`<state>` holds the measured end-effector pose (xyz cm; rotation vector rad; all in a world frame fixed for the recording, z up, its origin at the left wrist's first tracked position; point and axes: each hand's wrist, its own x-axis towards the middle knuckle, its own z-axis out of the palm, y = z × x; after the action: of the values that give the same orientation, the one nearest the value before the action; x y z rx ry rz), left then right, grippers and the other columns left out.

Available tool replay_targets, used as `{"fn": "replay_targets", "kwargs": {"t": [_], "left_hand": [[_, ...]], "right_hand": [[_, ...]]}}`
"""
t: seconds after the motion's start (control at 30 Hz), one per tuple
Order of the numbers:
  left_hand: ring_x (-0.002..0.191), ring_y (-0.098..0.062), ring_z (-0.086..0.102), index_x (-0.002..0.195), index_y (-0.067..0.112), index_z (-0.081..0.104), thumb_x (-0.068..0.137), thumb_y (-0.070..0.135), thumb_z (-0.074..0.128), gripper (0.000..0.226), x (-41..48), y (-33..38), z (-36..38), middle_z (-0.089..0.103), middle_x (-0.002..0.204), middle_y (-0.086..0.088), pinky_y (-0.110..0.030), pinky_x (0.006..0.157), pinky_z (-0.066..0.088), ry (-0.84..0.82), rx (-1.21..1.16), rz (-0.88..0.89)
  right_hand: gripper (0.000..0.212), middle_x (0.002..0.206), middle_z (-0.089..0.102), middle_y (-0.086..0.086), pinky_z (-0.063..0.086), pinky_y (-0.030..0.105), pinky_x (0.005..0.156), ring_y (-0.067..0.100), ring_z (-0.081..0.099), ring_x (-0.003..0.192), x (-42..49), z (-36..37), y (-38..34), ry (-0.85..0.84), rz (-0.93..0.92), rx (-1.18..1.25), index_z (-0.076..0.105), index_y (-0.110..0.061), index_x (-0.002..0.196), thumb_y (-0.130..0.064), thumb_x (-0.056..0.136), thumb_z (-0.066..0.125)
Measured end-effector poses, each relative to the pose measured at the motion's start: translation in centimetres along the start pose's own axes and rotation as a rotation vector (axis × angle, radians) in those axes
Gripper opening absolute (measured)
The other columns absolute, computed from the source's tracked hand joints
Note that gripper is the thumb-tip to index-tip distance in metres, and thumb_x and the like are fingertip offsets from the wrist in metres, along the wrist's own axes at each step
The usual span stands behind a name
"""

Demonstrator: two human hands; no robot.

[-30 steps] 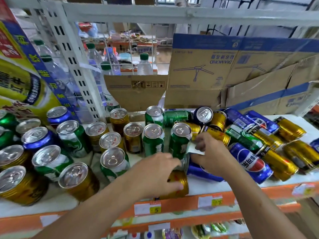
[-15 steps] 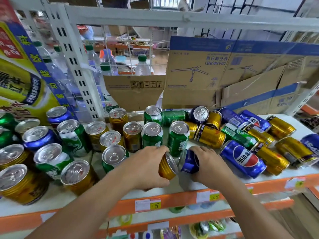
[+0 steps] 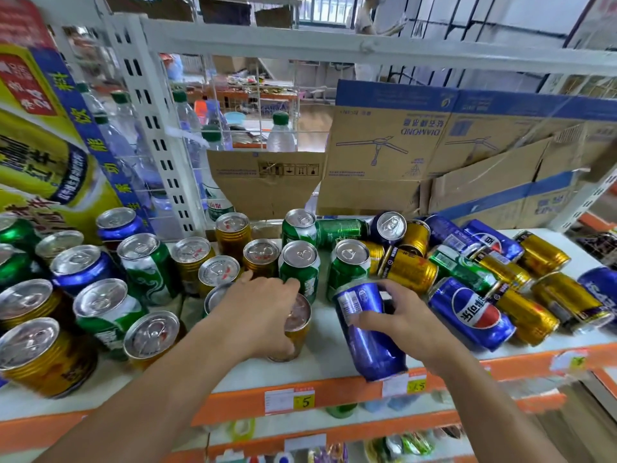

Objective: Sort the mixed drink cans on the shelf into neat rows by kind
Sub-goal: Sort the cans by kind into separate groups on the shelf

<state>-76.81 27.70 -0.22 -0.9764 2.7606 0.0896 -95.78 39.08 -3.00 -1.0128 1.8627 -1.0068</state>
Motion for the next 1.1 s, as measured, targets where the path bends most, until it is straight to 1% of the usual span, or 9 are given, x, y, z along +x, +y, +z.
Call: {"fn": "replay_targets", "kwargs": {"t": [0.13, 0.2, 0.37, 0.5, 0.6, 0.67, 0.8, 0.97, 1.1], "left_hand": [[0.120, -0.022, 0.050, 0.134, 0.024, 0.040, 0.077, 0.051, 0.070, 0.070, -0.1, -0.7, 0.0, 0.053, 0.131, 0.003, -0.035, 0.103, 0.033, 0.000, -0.006, 0.008], [0.123, -0.022, 0.047, 0.140, 0.025, 0.036, 0.078, 0.053, 0.069, 0.075, -0.1, -0.9, 0.2, 0.050, 0.135, 0.003, -0.036, 0.106, 0.030, 0.003, -0.016, 0.019], [0.138, -0.016, 0.028, 0.150, 0.036, 0.017, 0.071, 0.070, 0.065, 0.099, -0.2, -0.3, 0.7, 0.030, 0.150, 0.010, -0.043, 0.118, 0.010, 0.022, -0.091, 0.124], [0.132, -0.020, 0.037, 0.146, 0.035, 0.029, 0.075, 0.061, 0.067, 0.085, 0.0, 0.3, 0.8, 0.043, 0.137, 0.005, -0.047, 0.116, 0.014, 0.016, -0.022, 0.116], [0.122, -0.022, 0.045, 0.140, 0.032, 0.038, 0.081, 0.048, 0.066, 0.067, 0.1, 0.0, 0.6, 0.048, 0.130, 0.004, -0.037, 0.097, 0.033, 0.038, -0.006, 0.094], [0.122, -0.021, 0.045, 0.142, 0.032, 0.038, 0.082, 0.050, 0.065, 0.068, 0.2, 0.0, 0.3, 0.047, 0.132, 0.004, -0.033, 0.086, 0.033, 0.032, -0.025, 0.106], [0.138, -0.016, 0.027, 0.150, 0.031, 0.022, 0.076, 0.066, 0.064, 0.093, 0.0, 0.6, 0.1, 0.031, 0.151, 0.007, -0.034, 0.112, 0.022, -0.018, -0.138, 0.173], [0.129, -0.015, 0.042, 0.146, 0.028, 0.031, 0.078, 0.063, 0.064, 0.083, 0.9, 1.4, 0.0, 0.045, 0.141, 0.004, -0.036, 0.105, 0.037, 0.021, -0.246, 0.179], [0.132, -0.013, 0.038, 0.145, 0.032, 0.032, 0.079, 0.064, 0.062, 0.079, 1.8, 1.2, 0.0, 0.041, 0.144, 0.008, -0.036, 0.106, 0.038, -0.030, -0.270, 0.150]], "right_hand": [[0.034, 0.102, 0.068, 0.017, 0.055, 0.045, 0.070, 0.033, 0.070, 0.076, 0.1, 0.3, -0.5, -0.057, 0.268, 0.212, 0.058, -0.020, 0.107, -0.026, 0.078, 0.076], [0.019, 0.095, 0.069, 0.015, 0.053, 0.044, 0.070, 0.030, 0.067, 0.069, 0.3, 0.3, -0.7, -0.082, 0.379, 0.262, 0.060, -0.019, 0.099, -0.029, 0.086, 0.068], [0.023, 0.076, 0.066, 0.012, 0.053, 0.043, 0.069, 0.028, 0.062, 0.067, 1.0, 1.1, -0.3, -0.142, 0.580, 0.318, 0.065, -0.012, 0.084, -0.033, 0.090, 0.060], [0.023, 0.082, 0.065, 0.016, 0.057, 0.039, 0.048, 0.031, 0.063, 0.068, 1.5, 1.3, -0.6, -0.121, 0.542, 0.226, 0.066, -0.007, 0.088, -0.027, 0.094, 0.056], [0.020, 0.083, 0.067, 0.016, 0.057, 0.038, 0.049, 0.031, 0.065, 0.068, 1.8, 1.0, -0.8, -0.133, 0.517, 0.169, 0.067, -0.006, 0.089, -0.022, 0.095, 0.057], [0.018, 0.083, 0.067, 0.015, 0.057, 0.036, 0.051, 0.027, 0.065, 0.066, 2.1, 0.7, -0.5, -0.133, 0.503, 0.174, 0.069, -0.007, 0.094, -0.019, 0.095, 0.056], [0.029, 0.073, 0.069, 0.013, 0.055, 0.030, 0.053, 0.022, 0.065, 0.057, 2.6, 0.4, 0.3, -0.121, 0.461, 0.194, 0.070, -0.008, 0.102, -0.008, 0.099, 0.042], [0.023, 0.097, 0.069, 0.028, 0.058, 0.038, 0.063, 0.031, 0.067, 0.074, 2.7, 0.4, 0.8, -0.113, 0.386, 0.247, 0.069, 0.003, 0.098, 0.000, 0.094, 0.046], [0.021, 0.102, 0.070, 0.019, 0.057, 0.033, 0.057, 0.030, 0.070, 0.069, 2.8, -0.9, 0.8, -0.115, 0.274, 0.051, 0.064, -0.005, 0.112, -0.009, 0.100, 0.047]]}}
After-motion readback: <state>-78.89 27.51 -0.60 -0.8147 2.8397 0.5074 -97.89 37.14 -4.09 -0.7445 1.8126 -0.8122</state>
